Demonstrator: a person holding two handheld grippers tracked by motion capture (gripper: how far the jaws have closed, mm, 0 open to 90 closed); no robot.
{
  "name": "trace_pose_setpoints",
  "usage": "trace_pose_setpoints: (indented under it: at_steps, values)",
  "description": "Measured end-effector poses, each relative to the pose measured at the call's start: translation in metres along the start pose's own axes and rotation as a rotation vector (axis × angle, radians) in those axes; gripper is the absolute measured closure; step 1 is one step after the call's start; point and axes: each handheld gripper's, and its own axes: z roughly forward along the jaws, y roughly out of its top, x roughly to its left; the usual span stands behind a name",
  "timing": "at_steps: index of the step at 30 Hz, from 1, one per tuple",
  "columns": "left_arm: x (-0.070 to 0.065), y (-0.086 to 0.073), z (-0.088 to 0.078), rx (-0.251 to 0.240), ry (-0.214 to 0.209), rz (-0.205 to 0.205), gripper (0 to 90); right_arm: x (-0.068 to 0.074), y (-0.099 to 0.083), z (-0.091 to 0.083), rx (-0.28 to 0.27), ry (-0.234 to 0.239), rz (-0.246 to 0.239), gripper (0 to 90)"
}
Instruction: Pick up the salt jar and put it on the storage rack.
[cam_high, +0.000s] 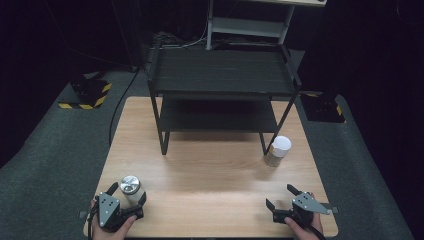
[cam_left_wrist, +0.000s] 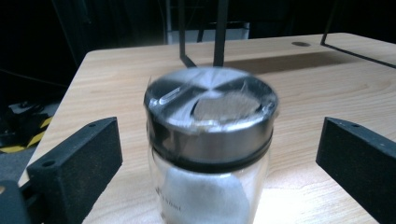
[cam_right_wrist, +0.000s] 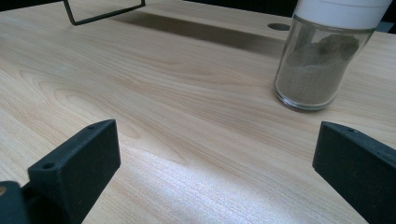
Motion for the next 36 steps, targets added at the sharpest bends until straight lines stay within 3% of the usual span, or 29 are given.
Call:
trace_pose_setpoints:
  at_steps: [16,24,31,36]
  values:
    - [0.001,-0.002,0.006,0.036,0.008,-0.016,1.5,0.000,0.000,0.000,0.000,0.000,-0.001,0.6]
    - [0.004,-0.004,0.010,0.044,0.020,-0.049,15.0,0.000,0.000,0.000,-0.001,-0.001,-0.003,0.6]
    - [0.005,-0.004,0.012,0.040,-0.005,-0.018,29.1,0.000,0.000,0.000,0.002,-0.004,0.001,0.6]
    - [0.005,-0.004,0.012,0.039,-0.003,-0.016,30.4,-0.001,0.000,-0.001,0.006,-0.009,0.000,0.6]
